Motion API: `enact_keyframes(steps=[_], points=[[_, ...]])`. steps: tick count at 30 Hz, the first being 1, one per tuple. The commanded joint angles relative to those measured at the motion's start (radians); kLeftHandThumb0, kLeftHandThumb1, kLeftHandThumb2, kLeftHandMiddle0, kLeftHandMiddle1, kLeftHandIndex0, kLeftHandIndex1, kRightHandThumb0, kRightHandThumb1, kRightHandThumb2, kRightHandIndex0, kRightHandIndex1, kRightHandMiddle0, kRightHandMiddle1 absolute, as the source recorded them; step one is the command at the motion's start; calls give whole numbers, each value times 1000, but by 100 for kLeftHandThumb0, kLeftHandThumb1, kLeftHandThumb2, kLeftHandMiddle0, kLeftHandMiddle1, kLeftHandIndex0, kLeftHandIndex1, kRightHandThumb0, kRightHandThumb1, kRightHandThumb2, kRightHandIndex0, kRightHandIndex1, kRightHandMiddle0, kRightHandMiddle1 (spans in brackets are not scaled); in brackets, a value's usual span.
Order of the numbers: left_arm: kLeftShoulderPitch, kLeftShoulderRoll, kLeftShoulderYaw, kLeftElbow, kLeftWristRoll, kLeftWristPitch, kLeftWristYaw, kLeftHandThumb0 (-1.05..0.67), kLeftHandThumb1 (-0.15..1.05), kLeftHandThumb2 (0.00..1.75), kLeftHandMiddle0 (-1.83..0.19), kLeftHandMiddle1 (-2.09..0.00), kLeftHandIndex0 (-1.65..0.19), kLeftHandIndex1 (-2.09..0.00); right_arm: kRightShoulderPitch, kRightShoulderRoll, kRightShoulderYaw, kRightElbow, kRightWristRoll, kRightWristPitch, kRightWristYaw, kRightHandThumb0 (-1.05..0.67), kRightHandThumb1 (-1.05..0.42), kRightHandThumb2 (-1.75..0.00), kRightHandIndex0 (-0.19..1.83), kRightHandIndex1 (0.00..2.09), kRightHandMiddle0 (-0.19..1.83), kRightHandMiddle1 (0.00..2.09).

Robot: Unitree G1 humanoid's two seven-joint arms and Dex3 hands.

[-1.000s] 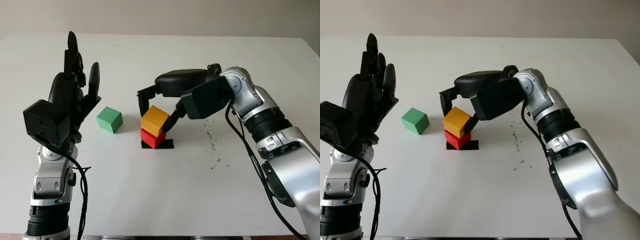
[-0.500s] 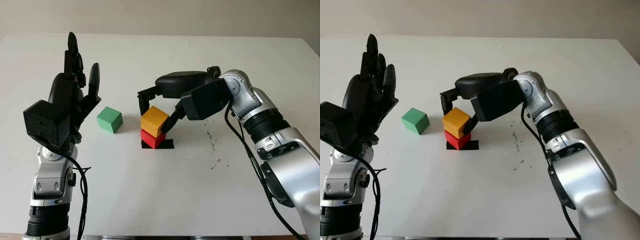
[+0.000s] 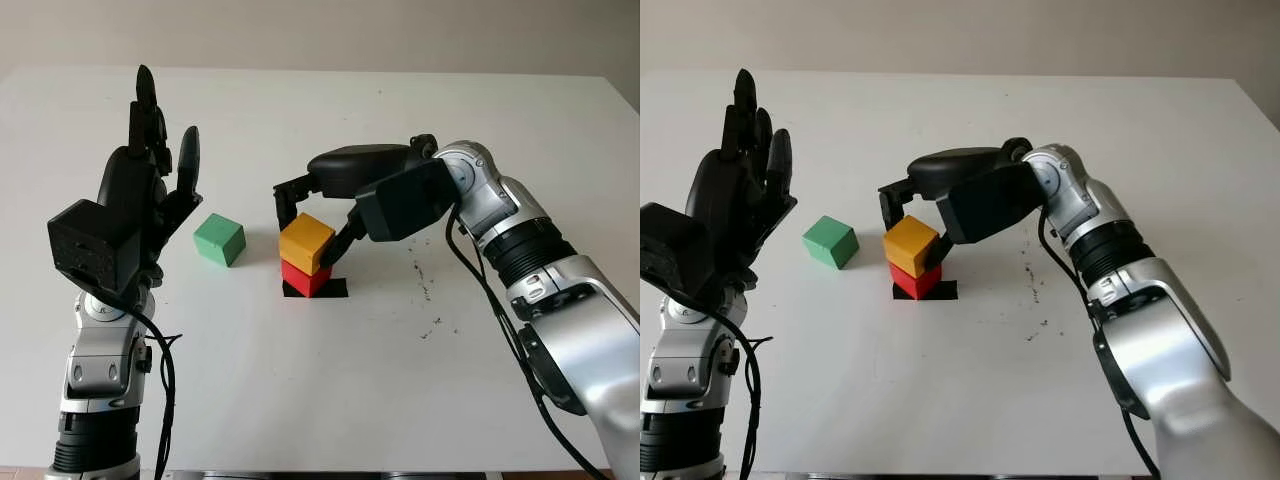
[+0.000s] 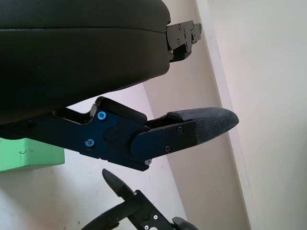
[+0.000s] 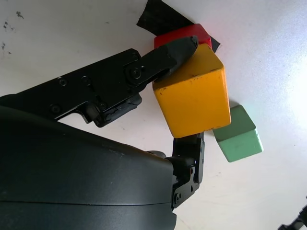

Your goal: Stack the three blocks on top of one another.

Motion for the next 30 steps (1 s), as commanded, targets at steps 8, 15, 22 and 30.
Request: enact_keyframes(steps=[8,15,22,30], points=[[9,5,-2,-24,3,1,1,-73,105,64,19,-1,19,0,10,-22,10,-19,-17,25,20,-66,-84,-5,-1,0,-15,91],[8,5,0,-22,-5,2,-5,-72,105,64,19,-3,19,0,27,-44,3,-47,-8,17,21,-69,-82,-5,-11,3,-15,61],[7,6,-2,-21,-2,2,-6,-72,105,64,19,-4,19,0,37,-80,-13,-115,23,22,58,-84,-84,-6,-19,0,-19,13],[17,34,25,-33,-10,5,-20,-68,105,63,18,-2,19,0,79,-146,-201,-313,226,233,97,-97,-103,-13,-19,0,-17,2]])
